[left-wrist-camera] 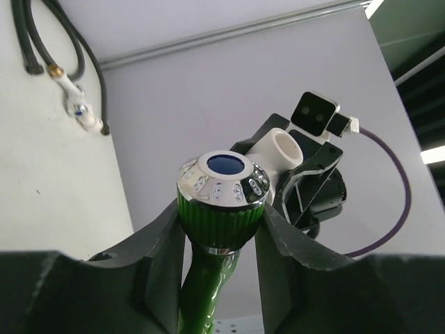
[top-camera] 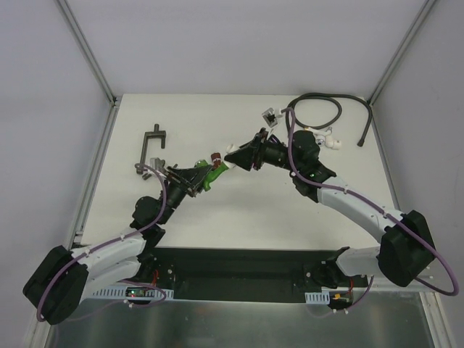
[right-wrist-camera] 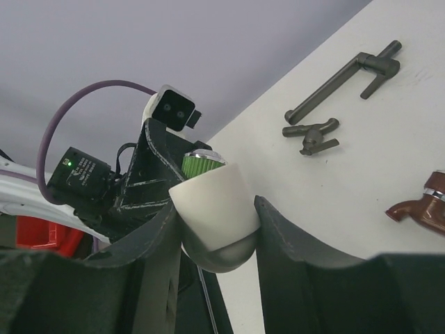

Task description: Install the water faucets

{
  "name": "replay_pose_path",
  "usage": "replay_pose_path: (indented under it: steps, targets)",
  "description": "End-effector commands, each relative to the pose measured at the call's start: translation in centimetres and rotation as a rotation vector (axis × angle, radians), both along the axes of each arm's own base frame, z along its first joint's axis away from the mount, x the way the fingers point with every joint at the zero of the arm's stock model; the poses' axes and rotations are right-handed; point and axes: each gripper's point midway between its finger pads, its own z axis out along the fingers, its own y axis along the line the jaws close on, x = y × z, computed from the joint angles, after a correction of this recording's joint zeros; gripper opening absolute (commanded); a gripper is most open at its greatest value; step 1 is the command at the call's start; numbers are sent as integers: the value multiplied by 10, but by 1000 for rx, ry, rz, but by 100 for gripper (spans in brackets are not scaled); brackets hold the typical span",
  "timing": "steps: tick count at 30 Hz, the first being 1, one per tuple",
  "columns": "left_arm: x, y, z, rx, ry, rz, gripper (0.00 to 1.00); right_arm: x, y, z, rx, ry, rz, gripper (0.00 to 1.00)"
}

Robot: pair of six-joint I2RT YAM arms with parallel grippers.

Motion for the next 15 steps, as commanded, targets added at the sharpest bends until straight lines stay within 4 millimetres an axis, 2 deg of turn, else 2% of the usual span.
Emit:
replay_pose_path:
  steps: [1,4,9,10,13,15]
  targets:
    - [-8,12,48,71,-226,87,28,2,5,5,-19,-1,17,2]
    - [-12,9,53,163,-292,88,24,3,6,2,-33,26,9,2]
    - [-19,-3,53,338,-435,53,11,9,8,-9,-70,79,-14,2]
    - [-21,-5,59,360,-468,49,9,9,9,-12,-84,101,-15,2]
    - [-26,-12,58,483,-595,36,0,14,10,-19,-116,152,-26,2]
    - [-35,-17,59,570,-723,30,0,16,13,-29,-142,189,-25,2]
